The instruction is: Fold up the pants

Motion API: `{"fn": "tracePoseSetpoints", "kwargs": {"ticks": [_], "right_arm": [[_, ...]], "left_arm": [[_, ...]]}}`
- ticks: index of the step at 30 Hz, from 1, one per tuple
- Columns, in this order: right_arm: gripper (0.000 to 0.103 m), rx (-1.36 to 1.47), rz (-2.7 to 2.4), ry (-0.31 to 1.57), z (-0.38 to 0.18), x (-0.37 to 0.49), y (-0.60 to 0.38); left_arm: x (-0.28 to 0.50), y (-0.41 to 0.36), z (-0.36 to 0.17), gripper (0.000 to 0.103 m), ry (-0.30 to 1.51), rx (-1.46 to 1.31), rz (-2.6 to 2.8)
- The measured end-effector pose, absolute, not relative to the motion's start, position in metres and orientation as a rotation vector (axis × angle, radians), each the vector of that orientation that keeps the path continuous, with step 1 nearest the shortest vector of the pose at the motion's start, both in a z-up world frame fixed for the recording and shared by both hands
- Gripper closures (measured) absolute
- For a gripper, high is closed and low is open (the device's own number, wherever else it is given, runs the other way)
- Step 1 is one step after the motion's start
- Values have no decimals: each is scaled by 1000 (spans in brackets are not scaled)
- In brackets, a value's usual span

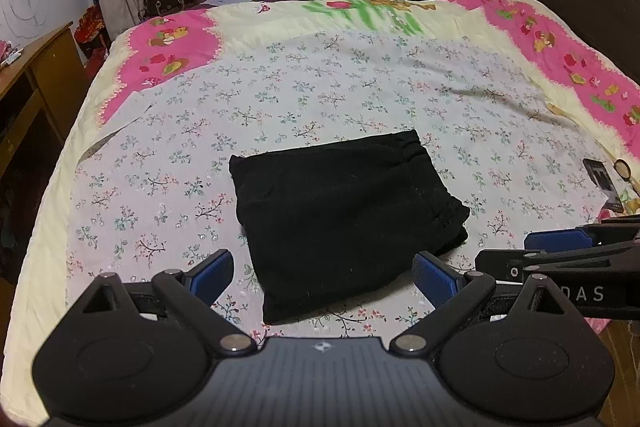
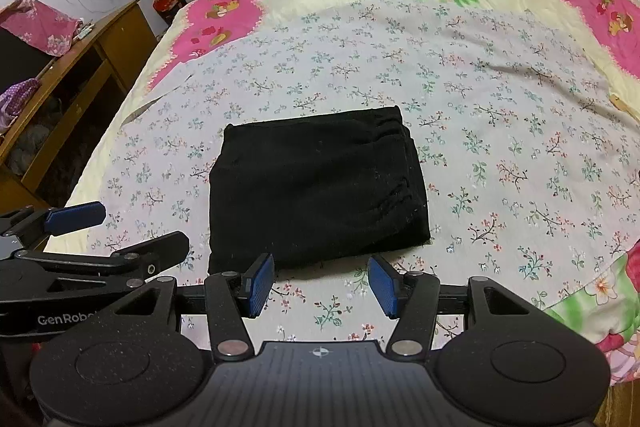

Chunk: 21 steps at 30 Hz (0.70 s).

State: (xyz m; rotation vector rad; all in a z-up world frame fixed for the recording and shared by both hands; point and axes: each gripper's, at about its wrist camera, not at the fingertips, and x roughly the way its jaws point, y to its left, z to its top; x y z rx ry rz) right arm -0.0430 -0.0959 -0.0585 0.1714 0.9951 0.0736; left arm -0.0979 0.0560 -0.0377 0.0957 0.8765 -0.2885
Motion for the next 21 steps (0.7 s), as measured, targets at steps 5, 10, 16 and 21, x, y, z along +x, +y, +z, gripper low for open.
{"fn": "tracePoseSetpoints", "kwargs": {"ticks": [5, 10, 16, 21], "right_arm": [[65, 174, 72, 997, -59, -44, -97], [65, 164, 71, 995, -58, -44, -95], [65, 159, 70, 994, -57, -44, -95], [65, 150, 73, 983, -54, -43, -95]], "left_arm": [[-99, 55, -39, 0, 885, 98, -299], [-99, 54, -38, 0, 883, 100, -298], [-99, 56, -38, 0, 885, 96, -300], [-98, 58, -37, 0, 874, 94, -298]]}}
